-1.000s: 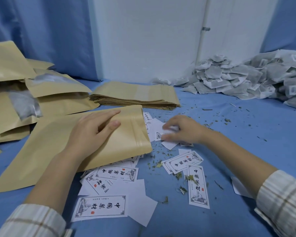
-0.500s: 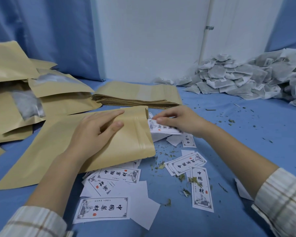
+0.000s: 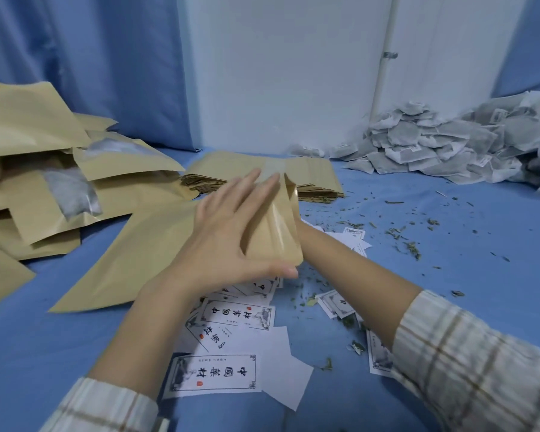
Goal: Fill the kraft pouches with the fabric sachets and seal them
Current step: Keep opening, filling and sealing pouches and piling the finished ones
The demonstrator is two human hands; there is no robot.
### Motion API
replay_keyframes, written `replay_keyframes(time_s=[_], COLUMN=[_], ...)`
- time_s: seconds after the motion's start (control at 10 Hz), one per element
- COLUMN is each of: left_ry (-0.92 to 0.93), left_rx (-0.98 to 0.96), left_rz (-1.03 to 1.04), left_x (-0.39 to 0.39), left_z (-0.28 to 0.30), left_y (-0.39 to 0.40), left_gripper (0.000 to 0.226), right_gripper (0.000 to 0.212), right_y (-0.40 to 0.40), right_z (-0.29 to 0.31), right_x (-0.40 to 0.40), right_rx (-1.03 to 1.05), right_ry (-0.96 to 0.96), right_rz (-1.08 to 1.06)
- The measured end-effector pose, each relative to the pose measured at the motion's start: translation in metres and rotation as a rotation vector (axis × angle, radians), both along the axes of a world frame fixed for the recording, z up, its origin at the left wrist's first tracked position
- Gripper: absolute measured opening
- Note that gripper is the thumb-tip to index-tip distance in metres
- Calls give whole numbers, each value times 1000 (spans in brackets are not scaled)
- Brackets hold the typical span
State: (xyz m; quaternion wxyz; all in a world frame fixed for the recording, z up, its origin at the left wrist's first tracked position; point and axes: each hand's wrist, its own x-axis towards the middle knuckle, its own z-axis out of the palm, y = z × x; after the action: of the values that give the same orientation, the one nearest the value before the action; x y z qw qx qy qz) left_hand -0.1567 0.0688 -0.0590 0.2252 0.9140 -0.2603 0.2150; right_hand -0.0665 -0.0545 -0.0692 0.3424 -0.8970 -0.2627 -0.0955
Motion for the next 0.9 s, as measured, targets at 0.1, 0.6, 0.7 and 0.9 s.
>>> replay_keyframes(time_s=[0.1, 0.6, 0.7, 0.9], left_ry=[-13, -277, -282, -275], left_rx=[61, -225, -240, -360], left_rz=[-22, -81, -95, -204], left_x=[-6, -2, -3, 9], left_z=[2, 71, 98, 135], left_y=[-1, -22, -39, -62], left_gripper=[113, 47, 38, 31], right_gripper=[60, 34, 44, 13], right_y=[-4, -68, -77, -88], right_z=[14, 125, 136, 176], right_x=[-8, -47, -45, -36], right_rx=[-33, -36, -44, -295], right_ry=[165, 31, 95, 134], right_rz=[-76, 66, -82, -156])
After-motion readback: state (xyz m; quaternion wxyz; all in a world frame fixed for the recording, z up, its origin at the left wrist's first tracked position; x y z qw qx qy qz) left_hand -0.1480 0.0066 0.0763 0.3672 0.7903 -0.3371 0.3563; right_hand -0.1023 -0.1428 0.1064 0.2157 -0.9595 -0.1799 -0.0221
